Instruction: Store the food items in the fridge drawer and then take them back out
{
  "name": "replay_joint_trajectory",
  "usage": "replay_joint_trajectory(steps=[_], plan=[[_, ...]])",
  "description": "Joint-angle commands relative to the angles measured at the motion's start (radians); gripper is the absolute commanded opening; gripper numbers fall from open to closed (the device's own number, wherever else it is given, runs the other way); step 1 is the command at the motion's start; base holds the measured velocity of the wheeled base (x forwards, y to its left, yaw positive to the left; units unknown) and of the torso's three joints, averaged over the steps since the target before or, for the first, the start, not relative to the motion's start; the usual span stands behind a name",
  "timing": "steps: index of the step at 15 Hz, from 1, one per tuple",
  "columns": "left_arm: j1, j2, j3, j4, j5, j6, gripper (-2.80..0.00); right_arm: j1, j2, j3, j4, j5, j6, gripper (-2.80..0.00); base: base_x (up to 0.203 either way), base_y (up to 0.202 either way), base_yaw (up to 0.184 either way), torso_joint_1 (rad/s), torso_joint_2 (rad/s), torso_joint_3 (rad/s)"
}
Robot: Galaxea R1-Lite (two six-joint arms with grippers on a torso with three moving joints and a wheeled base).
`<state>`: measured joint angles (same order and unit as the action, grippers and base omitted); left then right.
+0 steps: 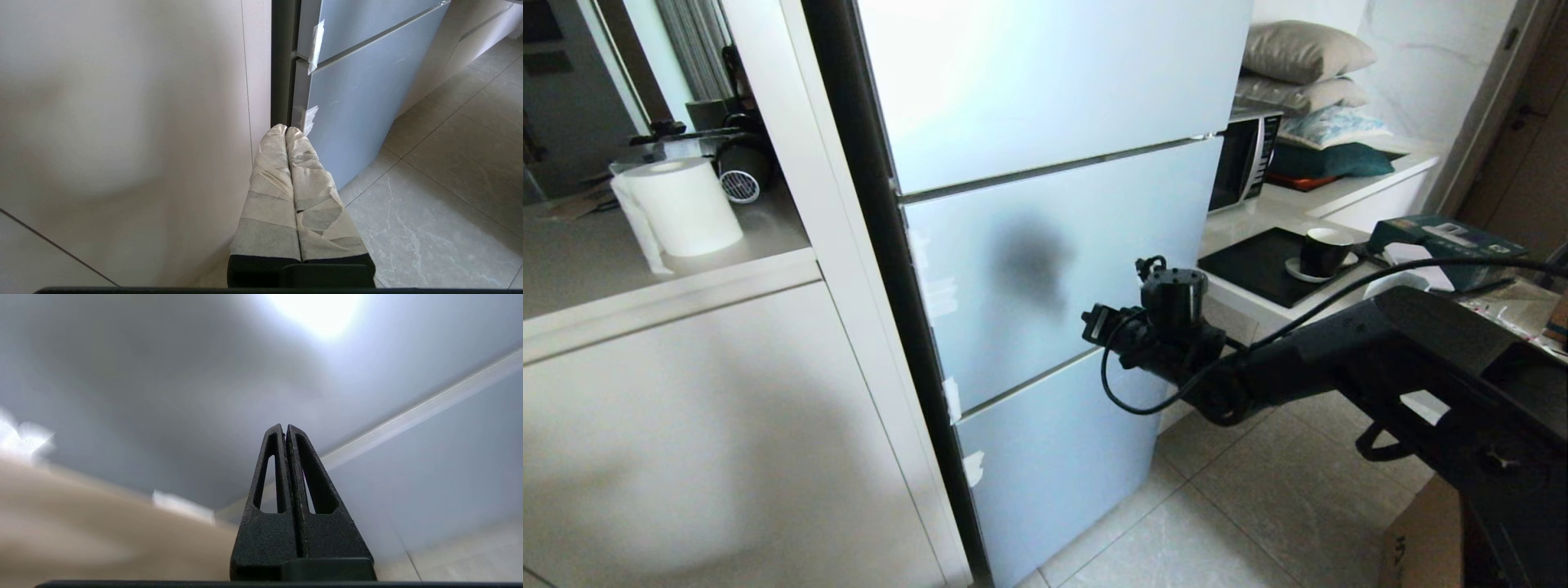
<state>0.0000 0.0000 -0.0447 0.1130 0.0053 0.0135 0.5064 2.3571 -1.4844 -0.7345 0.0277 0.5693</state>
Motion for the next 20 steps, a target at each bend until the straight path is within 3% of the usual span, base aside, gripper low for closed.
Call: replay_joint_trajectory(steps=[1,4,6,8,10,13,16,20], plan=[[0.000,0.002,0.000,0.001,0.001,0.000,-2.80,0.001,-0.205,0.206,-0.045,0.002,-0.015,-2.80,0.000,0.000,0.000,0.000,0.00,0.000],[0.000,0.002,0.000,0.001,0.001,0.000,-2.80,0.005,-0.527,0.486,-0.077,-0.018,-0.140,-2.80,0.000,0.000,0.000,0.000,0.00,0.000],[0.000,0.002,0.000,0.001,0.001,0.000,-2.80,-0.009,-0.732,0.672,-0.088,-0.083,-0.238,-2.80,0.000,0.000,0.000,0.000,0.00,0.000],[0.000,0.002,0.000,0.001,0.001,0.000,-2.80,-0.100,-0.935,0.852,-0.098,-0.112,-0.324,-2.80,0.000,0.000,0.000,0.000,0.00,0.000],[0.000,0.002,0.000,0.001,0.001,0.000,-2.80,-0.219,-1.156,0.998,-0.064,-0.072,-0.377,-2.80,0.000,0.000,0.000,0.000,0.00,0.000],[0.000,0.002,0.000,0.001,0.001,0.000,-2.80,-0.341,-1.524,1.177,0.128,-0.021,-0.439,-2.80,0.000,0.000,0.000,0.000,0.00,0.000],[0.000,0.002,0.000,0.001,0.001,0.000,-2.80,-0.398,-1.885,1.354,0.339,0.007,-0.516,-2.80,0.000,0.000,0.000,0.000,0.00,0.000],[0.000,0.002,0.000,0.001,0.001,0.000,-2.80,-0.474,-2.200,1.457,0.660,0.016,-0.571,-2.80,0.000,0.000,0.000,0.000,0.00,0.000]])
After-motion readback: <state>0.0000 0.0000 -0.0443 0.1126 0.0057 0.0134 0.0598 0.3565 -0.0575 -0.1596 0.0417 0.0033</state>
